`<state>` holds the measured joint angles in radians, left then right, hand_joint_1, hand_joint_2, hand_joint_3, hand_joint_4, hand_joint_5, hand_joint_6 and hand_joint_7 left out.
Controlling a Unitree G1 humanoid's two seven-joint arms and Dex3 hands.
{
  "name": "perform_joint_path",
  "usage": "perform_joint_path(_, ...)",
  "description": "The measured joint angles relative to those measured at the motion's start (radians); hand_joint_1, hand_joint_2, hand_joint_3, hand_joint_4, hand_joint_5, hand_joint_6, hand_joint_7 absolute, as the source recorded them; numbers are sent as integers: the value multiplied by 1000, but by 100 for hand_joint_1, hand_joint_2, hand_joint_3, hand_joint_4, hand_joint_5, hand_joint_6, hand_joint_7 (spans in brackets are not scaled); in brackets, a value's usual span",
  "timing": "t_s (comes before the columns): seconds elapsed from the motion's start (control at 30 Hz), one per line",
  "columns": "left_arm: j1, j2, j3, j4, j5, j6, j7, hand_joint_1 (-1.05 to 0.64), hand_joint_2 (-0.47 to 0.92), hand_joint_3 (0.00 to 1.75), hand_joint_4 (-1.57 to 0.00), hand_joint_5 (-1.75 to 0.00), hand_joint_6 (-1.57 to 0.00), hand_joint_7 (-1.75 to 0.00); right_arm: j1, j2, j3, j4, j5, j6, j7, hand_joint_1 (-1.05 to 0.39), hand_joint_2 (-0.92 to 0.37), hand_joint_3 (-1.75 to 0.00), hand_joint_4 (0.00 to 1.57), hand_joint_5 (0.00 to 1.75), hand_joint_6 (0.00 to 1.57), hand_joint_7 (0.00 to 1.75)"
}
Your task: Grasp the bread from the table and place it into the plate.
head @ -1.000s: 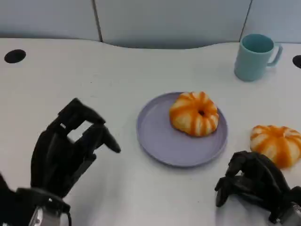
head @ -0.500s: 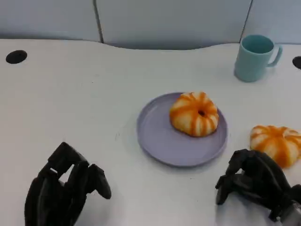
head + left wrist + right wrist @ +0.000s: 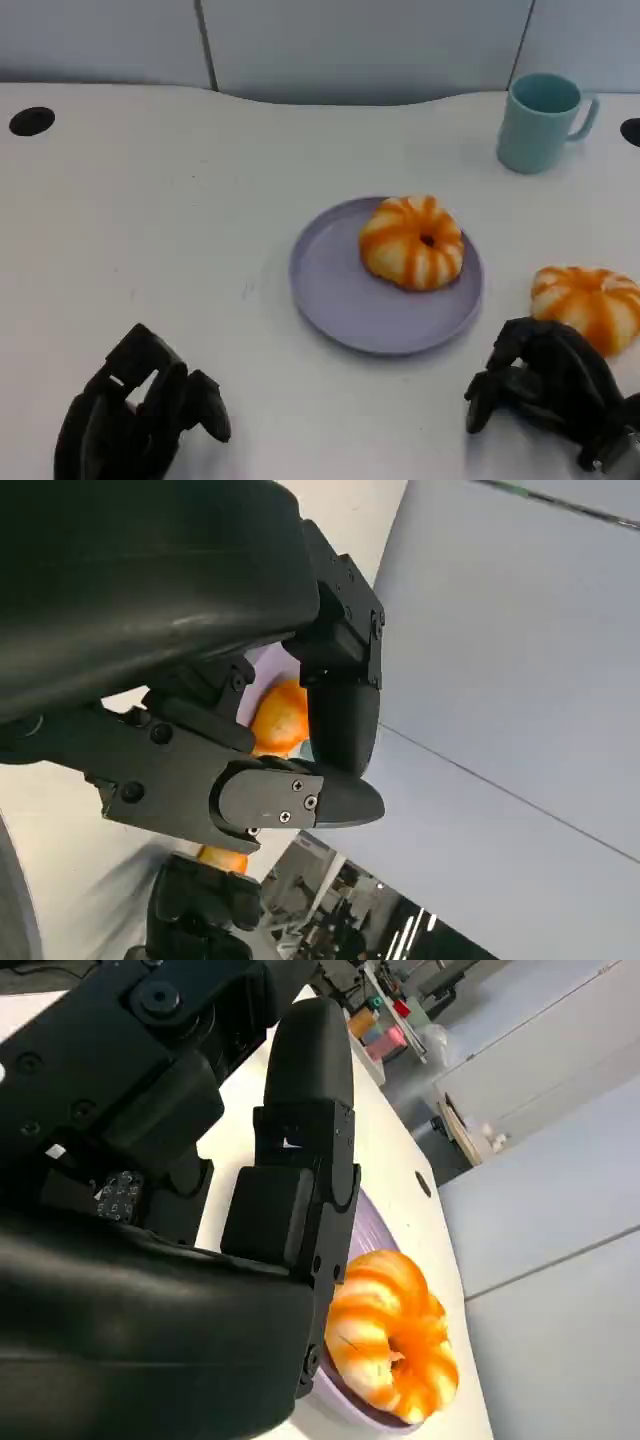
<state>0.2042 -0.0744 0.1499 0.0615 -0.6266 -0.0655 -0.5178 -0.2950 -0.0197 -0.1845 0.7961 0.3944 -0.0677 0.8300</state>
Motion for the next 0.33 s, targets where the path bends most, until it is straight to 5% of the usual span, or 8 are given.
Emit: perform_joint_path(0.33,-7,0,10,-1,-9,11,-6,-53,92,28,-87,-175,-58,-175,-14,-2,-4,24,0,-5,24,-105,-53,-1,157,64,157,45)
